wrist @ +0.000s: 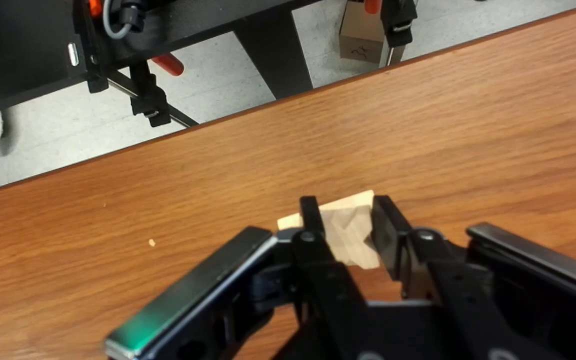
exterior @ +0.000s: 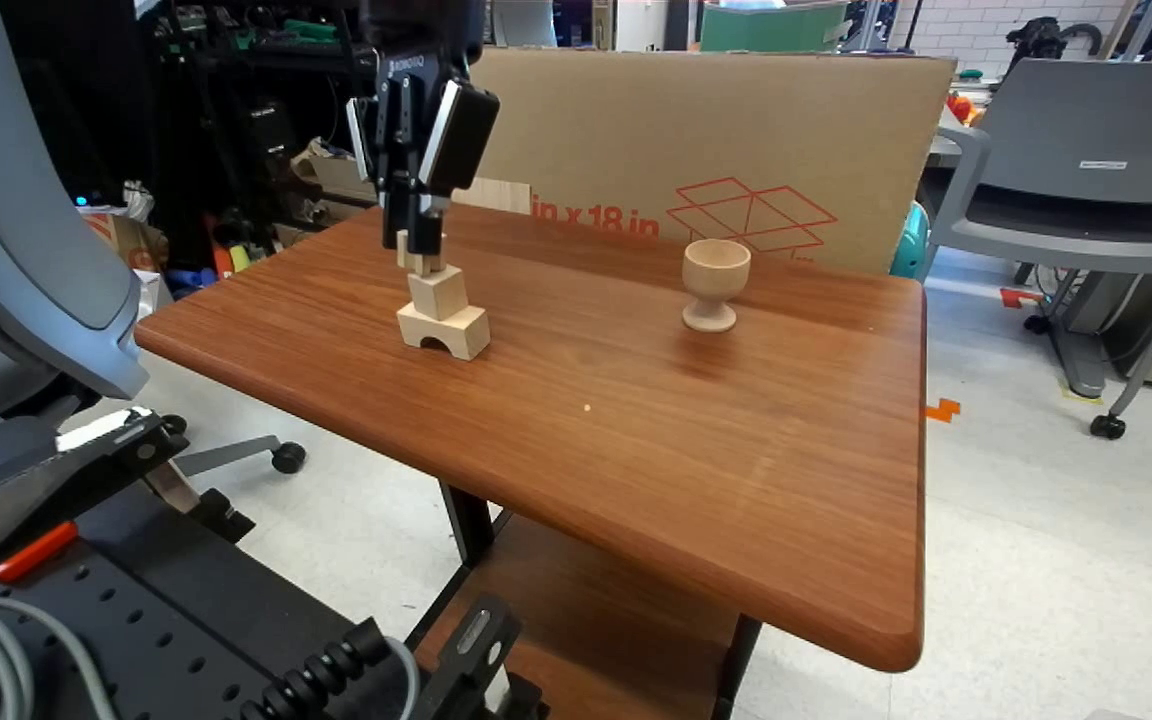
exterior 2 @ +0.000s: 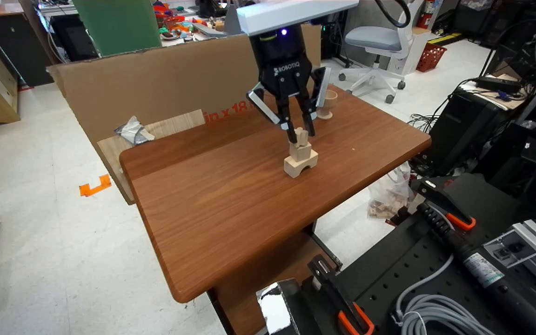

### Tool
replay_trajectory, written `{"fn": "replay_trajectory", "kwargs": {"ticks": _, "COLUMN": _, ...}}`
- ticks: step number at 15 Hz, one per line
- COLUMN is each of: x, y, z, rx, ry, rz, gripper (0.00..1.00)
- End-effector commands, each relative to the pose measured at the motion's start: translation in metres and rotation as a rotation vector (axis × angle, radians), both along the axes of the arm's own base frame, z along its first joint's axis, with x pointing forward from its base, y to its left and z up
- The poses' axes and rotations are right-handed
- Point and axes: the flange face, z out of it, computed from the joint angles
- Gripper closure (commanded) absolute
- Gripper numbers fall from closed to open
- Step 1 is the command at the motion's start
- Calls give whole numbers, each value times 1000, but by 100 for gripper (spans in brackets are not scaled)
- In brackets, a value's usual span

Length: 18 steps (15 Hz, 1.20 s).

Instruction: Pick up the star object shaped and put it on top of the other objects

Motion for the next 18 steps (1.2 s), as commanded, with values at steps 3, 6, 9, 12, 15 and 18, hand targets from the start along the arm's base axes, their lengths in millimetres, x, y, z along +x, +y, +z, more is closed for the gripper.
{"fn": "replay_trajectory", "kwargs": {"ticks": 3, "x": -6, "y": -1, "z": 4, "rx": -73, "ry": -32, "rz": -38, "gripper": 92}}
{"fn": "replay_trajectory", "kwargs": {"ticks": 6, "x": -8, "y": -4, "z": 2, "rx": -100, "ry": -31, "rz": -55, "gripper": 92}}
{"fn": "replay_trajectory", "kwargs": {"ticks": 9, "x": -13, "y": -7, "z": 0, "rx": -129, "ry": -23, "rz": -65, "gripper": 43}}
{"fn": "replay_trajectory", "kwargs": {"ticks": 12, "x": -17, "y": -9, "z": -2, "rx": -134, "ry": -16, "rz": -68, "gripper": 23}}
{"fn": "replay_trajectory", "kwargs": {"ticks": 15, "x": -21, "y": -8, "z": 3, "rx": -124, "ry": -20, "rz": -63, "gripper": 1}}
{"fn": "replay_trajectory", "kwargs": {"ticks": 18, "x": -26, "y": -8, "z": 37, "rx": -79, "ry": -49, "rz": -62, "gripper": 0}}
